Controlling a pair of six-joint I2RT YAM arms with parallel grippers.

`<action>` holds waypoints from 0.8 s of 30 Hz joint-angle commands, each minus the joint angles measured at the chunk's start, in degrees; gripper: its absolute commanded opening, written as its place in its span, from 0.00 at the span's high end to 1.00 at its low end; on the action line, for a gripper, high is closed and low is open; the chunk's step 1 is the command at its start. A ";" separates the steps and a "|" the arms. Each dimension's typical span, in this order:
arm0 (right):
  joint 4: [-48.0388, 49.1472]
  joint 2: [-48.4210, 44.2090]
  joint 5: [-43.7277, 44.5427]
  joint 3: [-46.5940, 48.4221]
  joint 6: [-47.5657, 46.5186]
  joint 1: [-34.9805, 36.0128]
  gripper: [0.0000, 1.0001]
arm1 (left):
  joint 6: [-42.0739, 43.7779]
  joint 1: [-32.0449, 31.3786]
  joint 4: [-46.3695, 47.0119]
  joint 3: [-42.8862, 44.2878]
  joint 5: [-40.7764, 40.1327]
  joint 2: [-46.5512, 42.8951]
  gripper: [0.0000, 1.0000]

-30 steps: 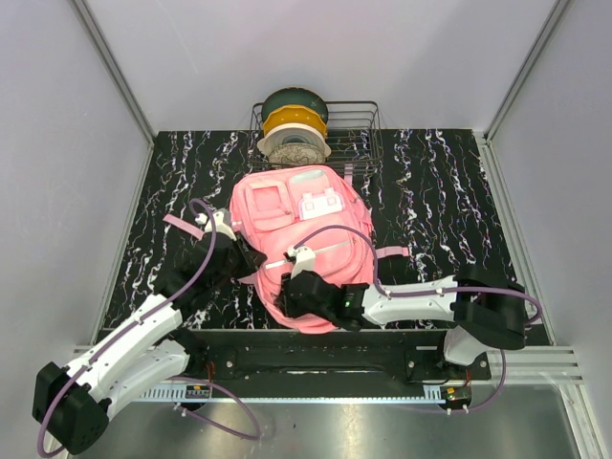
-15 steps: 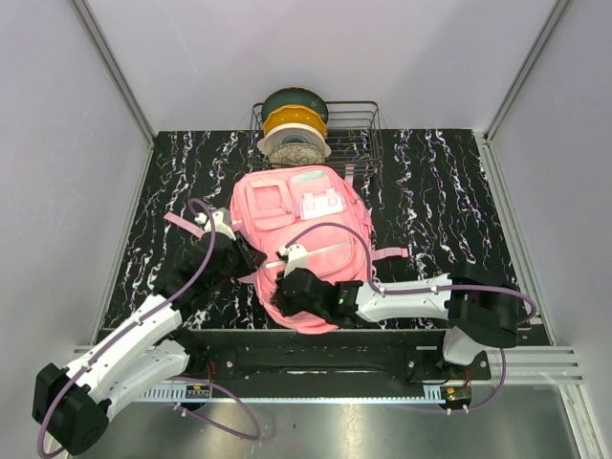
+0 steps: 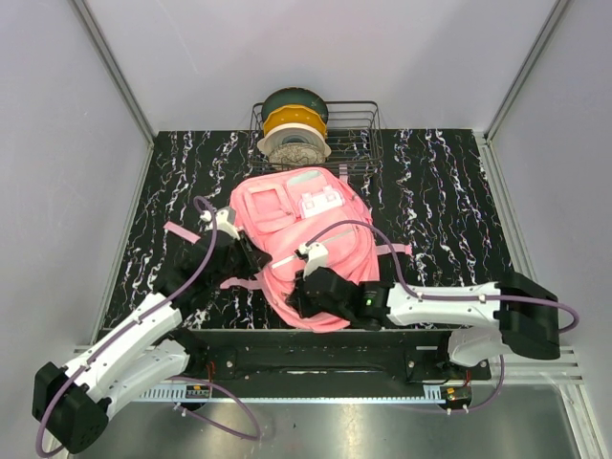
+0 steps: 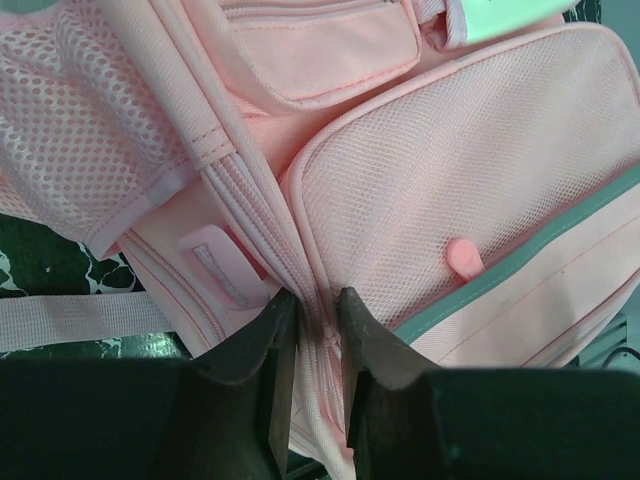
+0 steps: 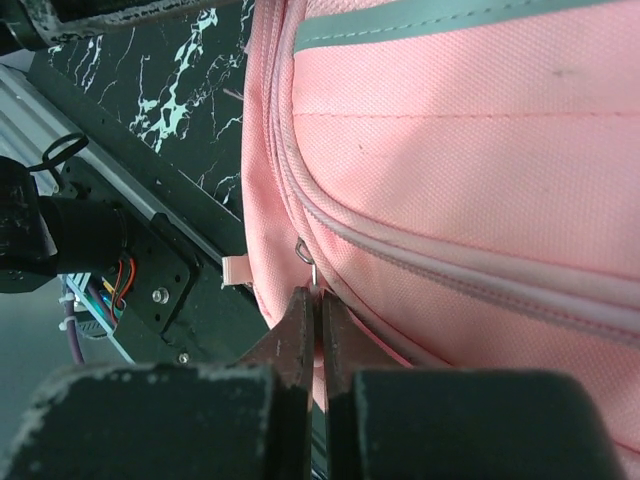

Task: Pack the student bag
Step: Zip the student bag at the center of the board.

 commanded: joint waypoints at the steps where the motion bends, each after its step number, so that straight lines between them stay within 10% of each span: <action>1: -8.34 -5.14 3.41 -1.89 -1.11 -0.76 1.00 | 5.40 2.69 -0.26 4.33 -1.21 0.32 1.00; 15: -20.02 -8.83 -1.42 -1.01 -6.92 -0.67 1.00 | 8.39 7.61 -1.58 6.44 0.90 0.93 1.00; 24: -26.36 -16.48 14.30 -3.56 -5.42 -0.85 1.00 | 14.18 14.28 -3.07 8.29 6.51 1.46 1.00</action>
